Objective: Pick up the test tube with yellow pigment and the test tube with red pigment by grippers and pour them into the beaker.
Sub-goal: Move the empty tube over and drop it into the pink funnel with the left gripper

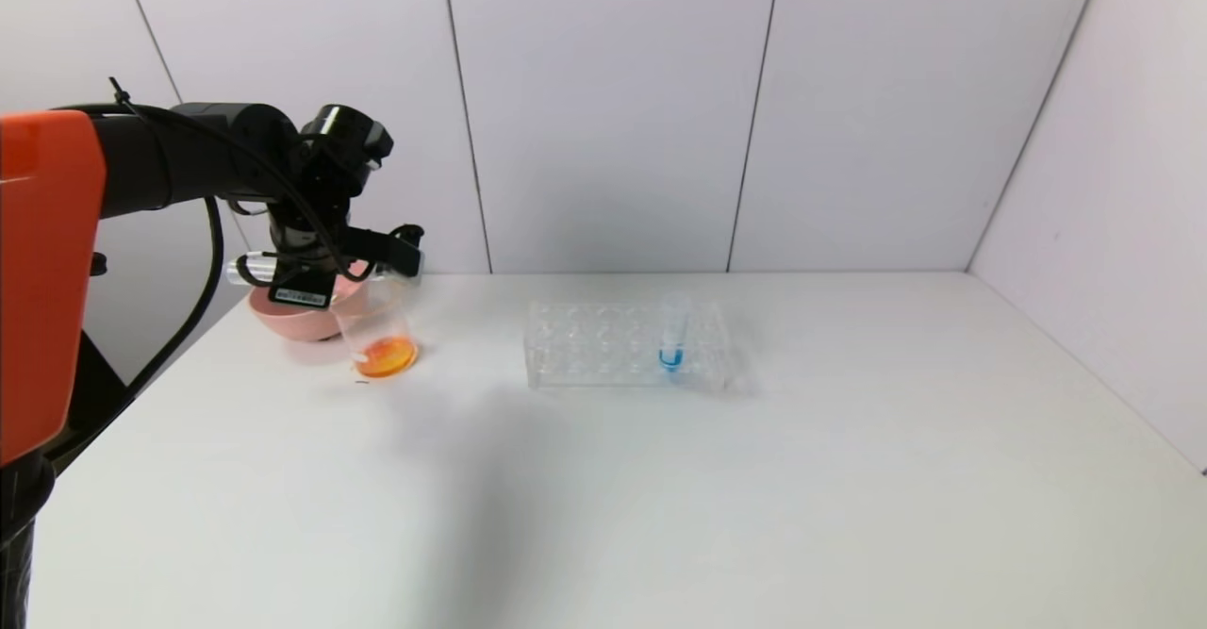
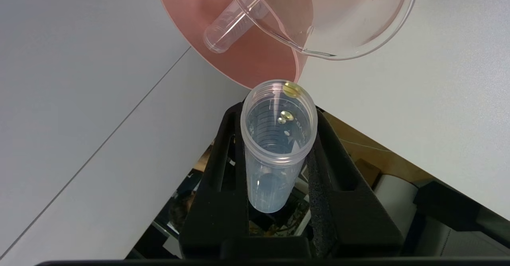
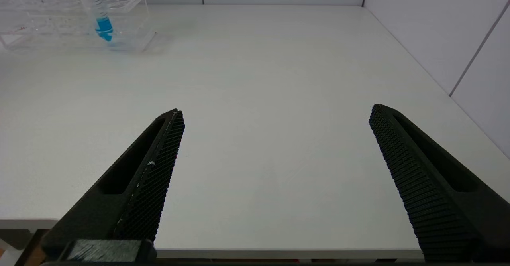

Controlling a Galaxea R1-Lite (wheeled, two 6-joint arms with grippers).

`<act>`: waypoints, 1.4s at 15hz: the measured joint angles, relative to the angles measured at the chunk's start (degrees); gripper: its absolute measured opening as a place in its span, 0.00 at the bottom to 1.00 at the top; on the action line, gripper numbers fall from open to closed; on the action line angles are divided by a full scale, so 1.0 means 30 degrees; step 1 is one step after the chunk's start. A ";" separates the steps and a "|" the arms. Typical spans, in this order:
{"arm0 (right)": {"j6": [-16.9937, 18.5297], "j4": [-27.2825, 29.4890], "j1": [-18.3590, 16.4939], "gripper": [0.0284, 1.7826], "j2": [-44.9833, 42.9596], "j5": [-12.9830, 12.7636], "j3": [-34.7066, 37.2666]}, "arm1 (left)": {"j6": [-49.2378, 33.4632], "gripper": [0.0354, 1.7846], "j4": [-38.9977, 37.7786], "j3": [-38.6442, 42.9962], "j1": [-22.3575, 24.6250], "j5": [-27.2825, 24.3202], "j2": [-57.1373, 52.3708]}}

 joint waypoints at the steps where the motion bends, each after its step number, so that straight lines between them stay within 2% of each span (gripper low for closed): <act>1: 0.0000 0.0000 0.0000 0.95 0.0000 0.0000 0.0000 | -0.0016 0.23 -0.0008 0.0000 0.0000 -0.0033 -0.0008; 5: 0.0000 0.0008 0.0000 0.95 0.0000 0.0000 0.0000 | -0.0926 0.23 -0.0268 0.0008 0.0028 -0.0228 -0.0268; 7: -0.0008 0.0000 0.0000 0.95 0.0000 0.0000 0.0000 | -0.2020 0.23 -0.0443 0.0008 0.0321 -0.0935 -0.0561; 14: 0.0000 0.0000 0.0000 0.95 0.0000 0.0000 0.0000 | -0.9627 0.23 -0.3218 -0.0024 0.2089 -0.6319 -0.1784; 17: -0.0008 -0.0004 0.0000 0.95 0.0000 0.0000 0.0000 | -1.3507 0.23 -0.6205 -0.0024 0.2869 -0.6733 -0.2105; 21: -0.0008 -0.0004 0.0000 0.95 0.0000 0.0000 0.0000 | -1.8843 0.23 -1.1926 0.0037 0.3137 -0.6762 -0.1719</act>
